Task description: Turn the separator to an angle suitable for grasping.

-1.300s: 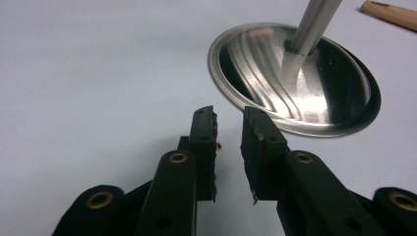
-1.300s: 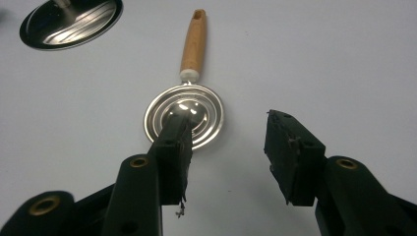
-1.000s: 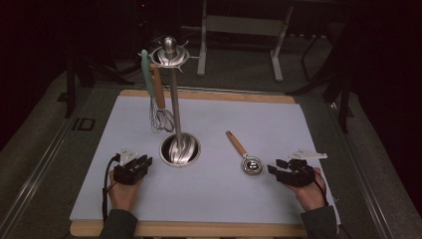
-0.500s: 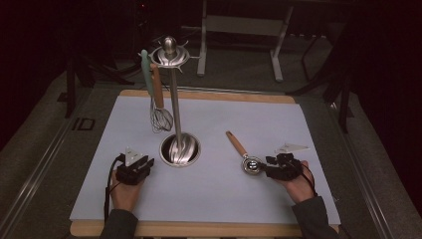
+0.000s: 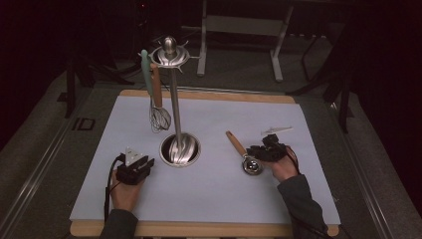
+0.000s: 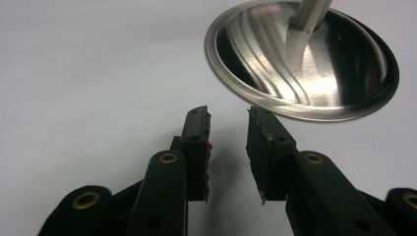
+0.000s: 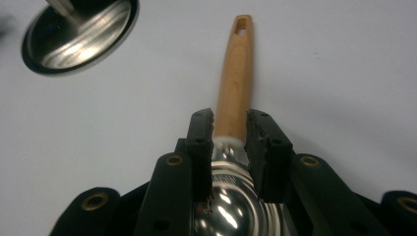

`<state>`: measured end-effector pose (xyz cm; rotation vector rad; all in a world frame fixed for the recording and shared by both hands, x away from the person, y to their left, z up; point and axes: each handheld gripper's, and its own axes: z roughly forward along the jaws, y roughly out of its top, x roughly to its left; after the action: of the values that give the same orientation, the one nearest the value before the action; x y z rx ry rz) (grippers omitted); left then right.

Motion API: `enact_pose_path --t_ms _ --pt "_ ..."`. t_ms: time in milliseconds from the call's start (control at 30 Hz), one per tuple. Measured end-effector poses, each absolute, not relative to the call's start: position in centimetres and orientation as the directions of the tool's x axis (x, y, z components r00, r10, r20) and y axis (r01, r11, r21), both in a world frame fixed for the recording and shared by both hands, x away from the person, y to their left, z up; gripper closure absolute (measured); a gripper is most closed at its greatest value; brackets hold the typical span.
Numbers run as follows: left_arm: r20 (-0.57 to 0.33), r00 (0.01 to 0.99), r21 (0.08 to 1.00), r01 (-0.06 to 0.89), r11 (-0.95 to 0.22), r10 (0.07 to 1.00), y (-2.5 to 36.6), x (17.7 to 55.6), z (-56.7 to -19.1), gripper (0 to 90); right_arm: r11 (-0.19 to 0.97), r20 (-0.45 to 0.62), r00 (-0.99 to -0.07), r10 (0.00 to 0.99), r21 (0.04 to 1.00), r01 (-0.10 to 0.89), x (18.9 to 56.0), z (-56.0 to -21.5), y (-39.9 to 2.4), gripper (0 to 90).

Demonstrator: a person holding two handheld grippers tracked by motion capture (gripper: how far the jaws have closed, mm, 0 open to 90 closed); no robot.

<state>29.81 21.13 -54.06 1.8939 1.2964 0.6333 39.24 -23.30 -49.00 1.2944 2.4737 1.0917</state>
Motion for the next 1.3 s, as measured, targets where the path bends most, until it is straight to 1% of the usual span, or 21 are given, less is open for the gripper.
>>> enact_pose_path --t_ms 233,467,600,767,1000,1167,1300 --pt "-0.004 0.371 0.799 0.560 -0.220 0.929 21.1 29.8 -54.1 69.9 0.345 0.272 -0.591 0.759 0.601 0.721 41.2 -50.0 -22.8 73.7" --pt "0.001 0.373 0.798 0.559 -0.225 0.928 21.0 29.8 -54.1 69.9 0.344 0.308 -0.574 0.759 0.560 0.754 42.2 -50.7 -22.5 73.6" --pt "0.005 0.373 0.798 0.558 -0.229 0.928 21.0 29.7 -54.0 70.0 0.376 0.320 -0.588 0.743 0.527 0.762 42.2 -50.7 -21.6 71.9" --pt "0.006 0.374 0.799 0.556 -0.230 0.927 21.0 29.7 -54.0 70.0 0.433 0.293 -0.607 0.739 0.483 0.761 42.5 -51.0 -20.2 70.3" --pt "0.006 0.375 0.798 0.556 -0.230 0.927 20.9 29.7 -54.0 70.0 0.488 0.273 -0.622 0.734 0.424 0.763 43.1 -50.9 -19.0 70.3" --pt "0.007 0.377 0.797 0.557 -0.233 0.926 20.9 29.8 -54.1 70.0 0.502 0.263 -0.621 0.738 0.399 0.767 43.4 -50.8 -18.3 70.3" --pt "0.007 0.378 0.797 0.557 -0.233 0.926 20.9 29.8 -54.0 70.0 0.544 0.226 -0.640 0.735 0.367 0.755 43.4 -50.4 -17.5 70.3"
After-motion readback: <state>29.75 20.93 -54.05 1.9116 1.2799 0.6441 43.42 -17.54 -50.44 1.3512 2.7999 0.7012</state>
